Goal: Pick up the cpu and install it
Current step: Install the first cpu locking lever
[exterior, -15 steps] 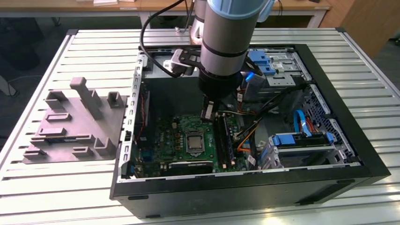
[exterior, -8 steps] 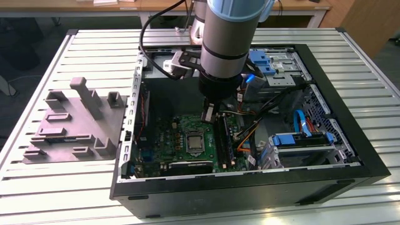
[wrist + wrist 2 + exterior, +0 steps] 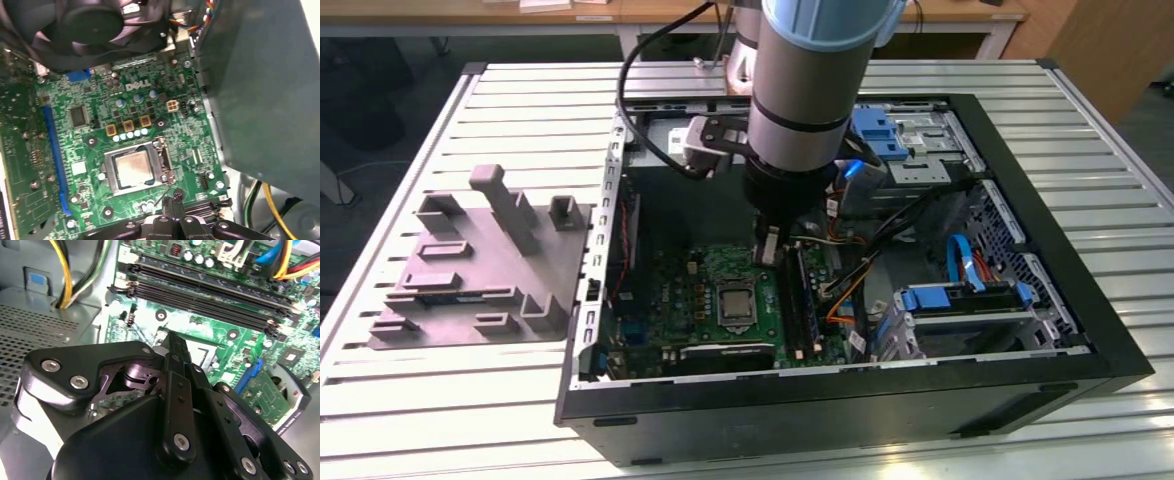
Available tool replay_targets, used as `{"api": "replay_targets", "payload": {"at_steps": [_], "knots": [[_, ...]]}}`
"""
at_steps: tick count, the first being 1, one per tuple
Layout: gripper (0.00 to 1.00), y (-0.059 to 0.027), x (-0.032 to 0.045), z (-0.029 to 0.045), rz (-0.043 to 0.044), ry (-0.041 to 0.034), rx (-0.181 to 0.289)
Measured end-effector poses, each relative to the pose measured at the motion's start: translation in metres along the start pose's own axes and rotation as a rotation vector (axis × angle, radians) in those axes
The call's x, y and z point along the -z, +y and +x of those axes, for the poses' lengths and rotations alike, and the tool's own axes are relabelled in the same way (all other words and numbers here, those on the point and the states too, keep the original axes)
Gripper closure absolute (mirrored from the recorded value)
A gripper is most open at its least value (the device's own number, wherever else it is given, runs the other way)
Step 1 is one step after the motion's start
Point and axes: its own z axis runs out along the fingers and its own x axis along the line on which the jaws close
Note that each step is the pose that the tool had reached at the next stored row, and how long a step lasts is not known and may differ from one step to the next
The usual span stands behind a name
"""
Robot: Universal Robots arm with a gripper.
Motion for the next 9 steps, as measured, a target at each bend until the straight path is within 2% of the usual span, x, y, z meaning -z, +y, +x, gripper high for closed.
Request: {"api": "replay_targets", "payload": {"at_steps": [5,9], "knots": [[0.89,-0.0023,0.0001,0.0089,0.0001,0.0004,0.005],[0.89,-0.0023,-0.0006,0.0092,-0.0002,0.0037,0.054]]}}
